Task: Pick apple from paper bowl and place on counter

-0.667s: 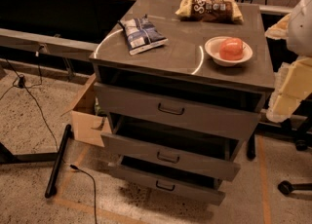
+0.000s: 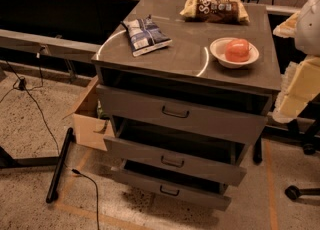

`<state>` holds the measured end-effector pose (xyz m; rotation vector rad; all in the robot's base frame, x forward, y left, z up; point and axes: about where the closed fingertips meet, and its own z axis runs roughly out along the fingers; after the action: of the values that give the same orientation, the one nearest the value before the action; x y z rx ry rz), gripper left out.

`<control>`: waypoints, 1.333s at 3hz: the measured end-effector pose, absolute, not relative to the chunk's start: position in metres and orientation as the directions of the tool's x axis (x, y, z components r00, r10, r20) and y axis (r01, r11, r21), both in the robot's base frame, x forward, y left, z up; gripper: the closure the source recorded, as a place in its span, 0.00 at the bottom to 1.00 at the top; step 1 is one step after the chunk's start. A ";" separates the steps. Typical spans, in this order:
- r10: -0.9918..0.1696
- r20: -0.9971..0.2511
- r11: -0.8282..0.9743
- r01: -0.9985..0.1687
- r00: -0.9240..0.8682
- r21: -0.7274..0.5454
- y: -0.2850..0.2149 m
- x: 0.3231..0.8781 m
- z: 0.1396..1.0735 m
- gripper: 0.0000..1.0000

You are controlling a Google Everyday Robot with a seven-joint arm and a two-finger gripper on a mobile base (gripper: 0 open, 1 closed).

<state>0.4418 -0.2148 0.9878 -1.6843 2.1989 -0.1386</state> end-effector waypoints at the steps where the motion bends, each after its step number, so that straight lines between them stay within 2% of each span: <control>1: -0.906 -0.322 0.377 -0.870 -0.274 -0.318 -0.228 0.462 0.984 0.00; 2: -0.742 -0.525 0.603 -0.758 -0.417 -0.250 -0.269 0.491 0.961 0.00; 3: -0.553 -0.679 0.756 -0.634 -0.483 -0.165 -0.295 0.526 0.947 0.00; 4: -0.523 -0.724 0.783 -0.589 -0.451 -0.199 -0.300 0.545 0.958 0.00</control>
Offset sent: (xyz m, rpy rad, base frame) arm 0.1450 -0.1288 -0.0099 0.6667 -0.4504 -0.5755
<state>0.5452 -0.2995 0.9575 -0.8227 2.1426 0.1018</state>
